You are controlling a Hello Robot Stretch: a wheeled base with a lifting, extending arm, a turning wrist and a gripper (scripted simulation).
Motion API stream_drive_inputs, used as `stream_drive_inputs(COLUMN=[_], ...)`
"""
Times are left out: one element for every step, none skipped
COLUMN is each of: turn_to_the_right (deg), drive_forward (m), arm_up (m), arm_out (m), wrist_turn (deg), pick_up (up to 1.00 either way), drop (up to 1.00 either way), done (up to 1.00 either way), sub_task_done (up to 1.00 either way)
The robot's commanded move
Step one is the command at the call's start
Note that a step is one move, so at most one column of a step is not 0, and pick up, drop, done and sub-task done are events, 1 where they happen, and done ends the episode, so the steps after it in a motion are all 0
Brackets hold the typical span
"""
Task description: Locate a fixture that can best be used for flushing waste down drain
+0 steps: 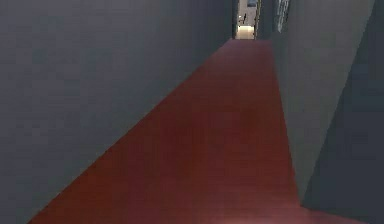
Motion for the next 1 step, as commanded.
stream_drive_inputs(turn_to_the_right=[12.0], drive_forward=[0.00], arm_up=[0.00], arm_out=[0.00], wrist_turn=[0.0], pick_up=[0.00], drop=[0.00], done=[0.00], sub_task_done=[0.00])
